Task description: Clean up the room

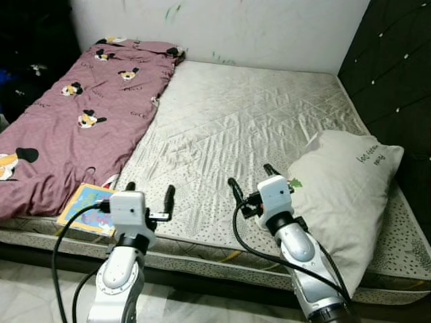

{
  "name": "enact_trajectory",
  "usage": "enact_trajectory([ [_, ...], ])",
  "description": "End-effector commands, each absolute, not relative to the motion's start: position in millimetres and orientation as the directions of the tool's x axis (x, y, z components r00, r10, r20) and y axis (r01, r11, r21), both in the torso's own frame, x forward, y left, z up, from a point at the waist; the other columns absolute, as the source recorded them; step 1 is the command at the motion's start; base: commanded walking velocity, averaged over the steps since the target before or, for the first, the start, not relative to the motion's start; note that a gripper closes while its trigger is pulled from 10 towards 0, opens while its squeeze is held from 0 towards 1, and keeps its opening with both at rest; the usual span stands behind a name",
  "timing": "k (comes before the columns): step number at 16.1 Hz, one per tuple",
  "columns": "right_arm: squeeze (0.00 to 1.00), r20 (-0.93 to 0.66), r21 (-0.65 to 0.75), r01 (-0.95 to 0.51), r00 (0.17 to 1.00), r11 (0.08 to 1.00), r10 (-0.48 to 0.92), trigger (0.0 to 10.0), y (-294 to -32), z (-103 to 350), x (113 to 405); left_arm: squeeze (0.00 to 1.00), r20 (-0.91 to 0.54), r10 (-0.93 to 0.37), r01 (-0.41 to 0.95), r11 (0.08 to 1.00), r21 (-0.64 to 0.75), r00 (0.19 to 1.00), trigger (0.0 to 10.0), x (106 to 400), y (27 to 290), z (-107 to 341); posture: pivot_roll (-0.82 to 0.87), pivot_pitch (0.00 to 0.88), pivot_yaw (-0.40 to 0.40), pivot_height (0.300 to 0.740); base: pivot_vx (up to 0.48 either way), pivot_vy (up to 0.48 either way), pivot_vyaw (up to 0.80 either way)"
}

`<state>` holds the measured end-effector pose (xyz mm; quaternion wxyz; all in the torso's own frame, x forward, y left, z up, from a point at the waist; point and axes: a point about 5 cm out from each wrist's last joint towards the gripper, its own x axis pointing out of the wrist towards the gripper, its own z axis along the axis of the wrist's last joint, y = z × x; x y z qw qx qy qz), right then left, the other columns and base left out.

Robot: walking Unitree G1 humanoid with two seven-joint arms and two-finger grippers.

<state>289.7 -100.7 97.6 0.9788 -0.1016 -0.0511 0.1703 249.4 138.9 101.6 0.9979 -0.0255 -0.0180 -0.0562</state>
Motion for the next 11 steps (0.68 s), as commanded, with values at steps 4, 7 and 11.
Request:
enact_trajectory([
  [4, 0.0, 0.088, -0.219, -0.272, 0.951, 0.937, 0.297, 10.0, -108.0, 101.7, 289.6, 0.0, 0.057, -0.194, 0.197, 0.978, -0.064, 0.979, 10.0, 256.1, 130.4, 106.3, 0.0, 0.009, 0.013, 0.74, 0.0, 0.0, 0.34],
  [7, 0.0, 0.087, -0.215, -0.254, 0.957, 0.943, 0.277, 10.0, -110.8, 100.3, 290.6, 0.0, 0.062, -0.216, 0.22, 0.974, -0.058, 0.974, 10.0, 255.7, 130.4, 107.4, 0.01, 0.008, 0.016, 0.74, 0.177, 0.0, 0.0],
  [11, 0.0, 0.095, -0.19, -0.234, 0.962, 0.953, 0.256, 10.0, -108.2, 103.7, 298.3, 0.0, 0.067, -0.221, 0.224, 0.973, -0.052, 0.973, 10.0, 255.0, 132.7, 108.0, 0.02, 0.007, 0.019, 0.74, 0.311, 0.0, -0.15],
])
